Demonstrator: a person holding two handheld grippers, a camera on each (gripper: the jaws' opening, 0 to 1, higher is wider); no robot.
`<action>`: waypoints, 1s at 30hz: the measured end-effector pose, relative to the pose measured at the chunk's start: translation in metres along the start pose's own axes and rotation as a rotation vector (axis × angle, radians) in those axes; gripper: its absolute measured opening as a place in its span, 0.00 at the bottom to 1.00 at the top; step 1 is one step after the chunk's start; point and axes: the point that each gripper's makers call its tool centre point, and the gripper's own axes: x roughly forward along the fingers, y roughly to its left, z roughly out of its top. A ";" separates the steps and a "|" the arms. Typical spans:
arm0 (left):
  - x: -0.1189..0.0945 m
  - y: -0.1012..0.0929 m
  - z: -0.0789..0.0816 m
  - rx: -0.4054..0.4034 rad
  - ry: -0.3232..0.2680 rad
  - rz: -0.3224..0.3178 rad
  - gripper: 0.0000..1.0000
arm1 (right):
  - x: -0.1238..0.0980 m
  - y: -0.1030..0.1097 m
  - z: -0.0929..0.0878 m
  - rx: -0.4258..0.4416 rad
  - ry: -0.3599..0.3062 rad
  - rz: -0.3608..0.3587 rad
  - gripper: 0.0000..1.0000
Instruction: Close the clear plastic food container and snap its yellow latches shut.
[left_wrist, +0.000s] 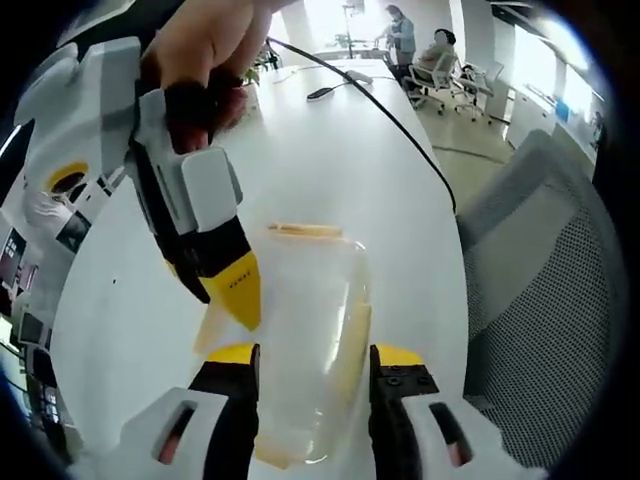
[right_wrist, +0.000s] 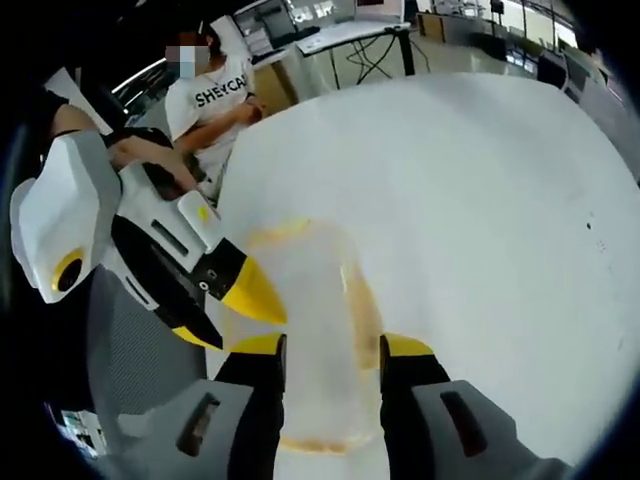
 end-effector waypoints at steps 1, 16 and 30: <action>0.000 0.000 0.000 0.007 -0.001 0.002 0.38 | 0.001 0.001 0.001 -0.005 0.001 0.002 0.35; 0.002 0.001 -0.002 0.022 -0.032 0.028 0.36 | 0.007 0.000 0.000 -0.067 0.063 0.015 0.29; 0.003 0.001 -0.003 0.044 -0.013 0.053 0.35 | 0.008 -0.001 -0.003 -0.061 0.093 0.034 0.26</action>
